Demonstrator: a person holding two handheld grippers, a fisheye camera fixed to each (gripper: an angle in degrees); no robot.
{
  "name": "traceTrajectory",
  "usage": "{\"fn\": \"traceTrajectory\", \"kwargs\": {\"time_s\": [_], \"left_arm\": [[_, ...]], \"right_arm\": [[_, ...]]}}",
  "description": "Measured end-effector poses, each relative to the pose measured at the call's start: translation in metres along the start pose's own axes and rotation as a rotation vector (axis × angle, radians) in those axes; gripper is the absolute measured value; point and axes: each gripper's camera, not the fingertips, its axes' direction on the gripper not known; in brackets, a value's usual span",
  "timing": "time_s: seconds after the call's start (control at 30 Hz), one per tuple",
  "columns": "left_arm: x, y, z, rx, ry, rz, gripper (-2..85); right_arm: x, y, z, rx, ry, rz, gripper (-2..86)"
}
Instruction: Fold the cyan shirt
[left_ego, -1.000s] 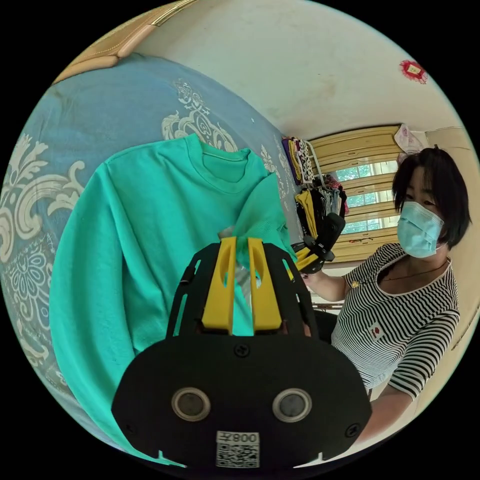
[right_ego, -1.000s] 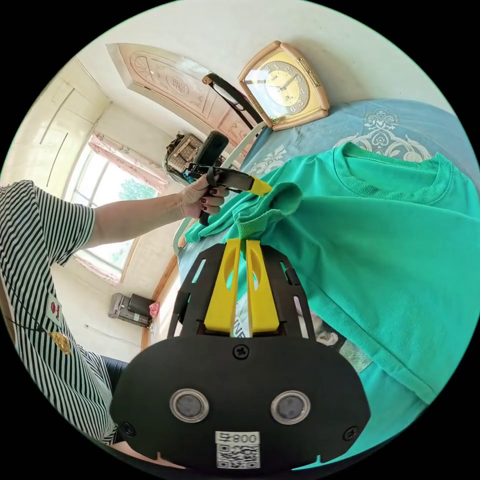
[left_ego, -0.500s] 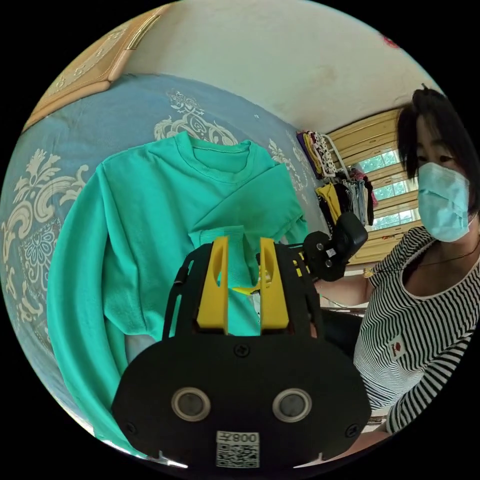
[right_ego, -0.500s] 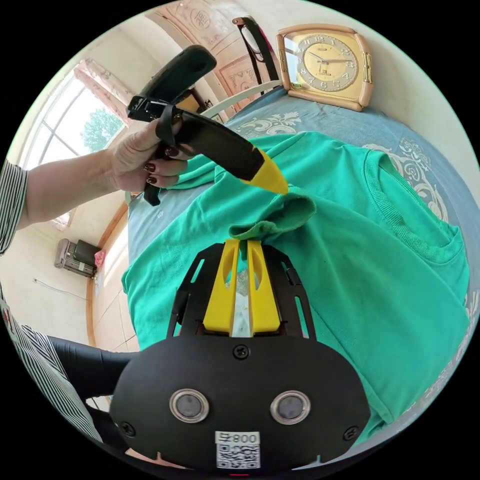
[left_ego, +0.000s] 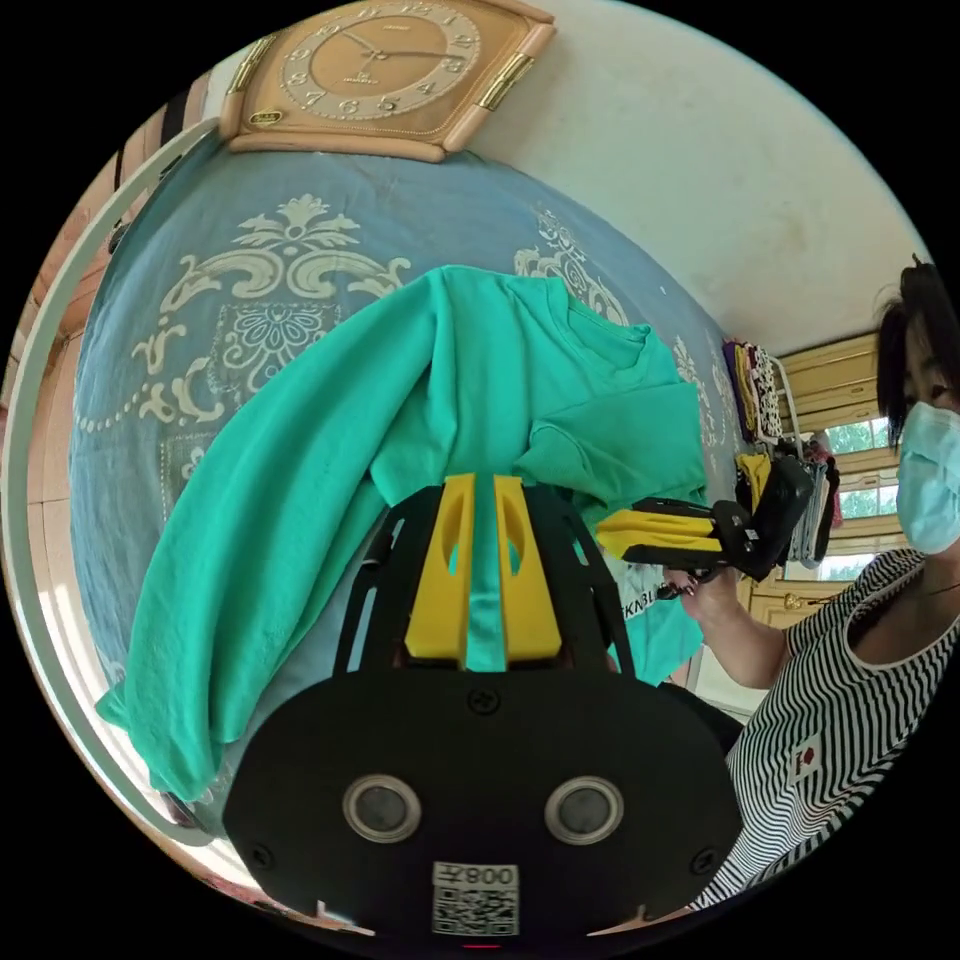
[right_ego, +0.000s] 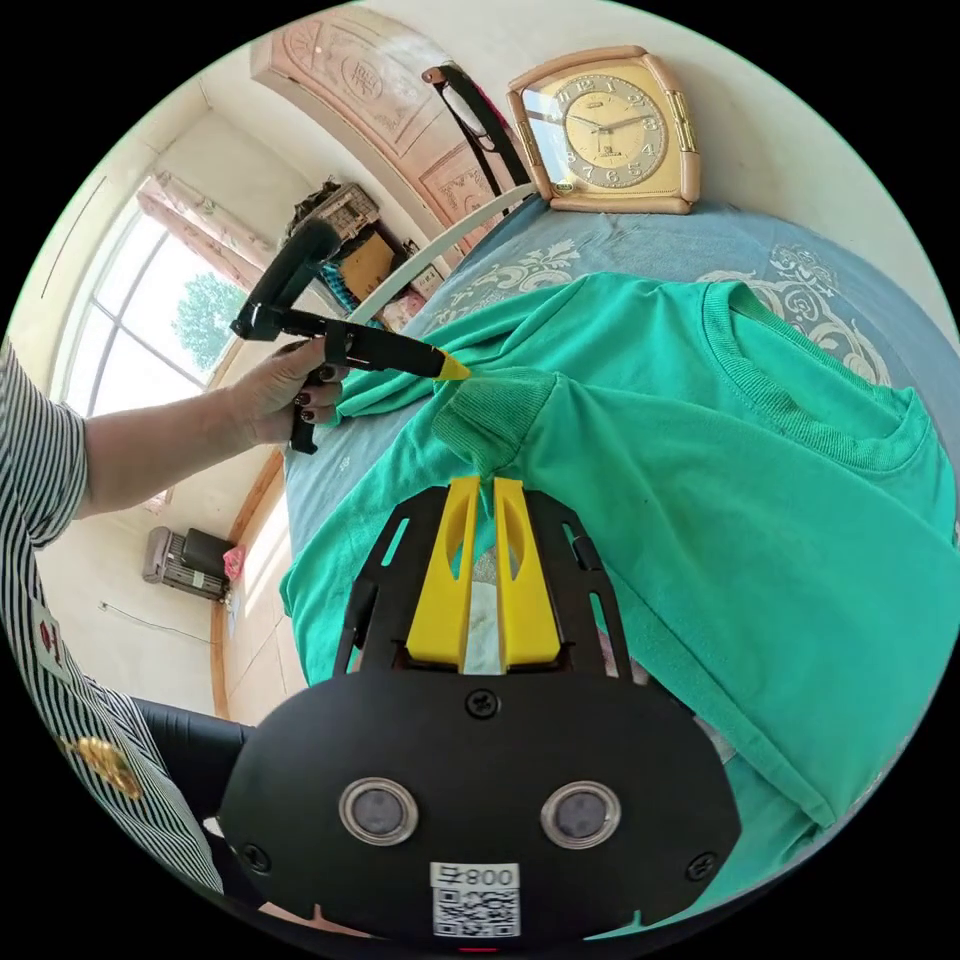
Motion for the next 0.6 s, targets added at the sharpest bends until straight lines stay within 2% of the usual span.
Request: {"fn": "traceTrajectory", "kwargs": {"time_s": [0.17, 0.23, 0.37, 0.4, 0.47, 0.53, 0.6], "left_arm": [[0.033, -0.006, 0.005, 0.081, 0.100, 0.106, 1.9], [0.047, -0.013, 0.023, 0.020, 0.090, 0.160, 1.6], [0.041, -0.012, 0.077, -0.160, -0.056, 0.170, 0.8], [0.033, -0.010, 0.076, -0.117, 0.007, 0.106, 0.8], [0.032, -0.010, 0.074, -0.091, 0.022, 0.075, 1.0], [0.042, -0.010, 0.070, -0.037, 0.018, 0.099, 1.5], [0.066, -0.020, 0.075, -0.012, 0.088, 0.182, 2.7]], "right_arm": [[0.018, 0.006, -0.016, 0.099, -0.087, 0.056, 0.6], [0.025, 0.004, -0.004, 0.037, -0.101, 0.074, 0.3], [0.029, 0.008, 0.018, -0.061, -0.085, 0.080, 0.2], [0.031, 0.011, 0.015, -0.050, -0.101, 0.090, 0.2], [0.034, 0.016, 0.006, -0.034, -0.110, 0.095, 0.2], [0.043, 0.031, -0.018, 0.014, -0.128, 0.121, 0.4], [0.053, 0.051, -0.044, 0.079, -0.109, 0.161, 0.6]]}}
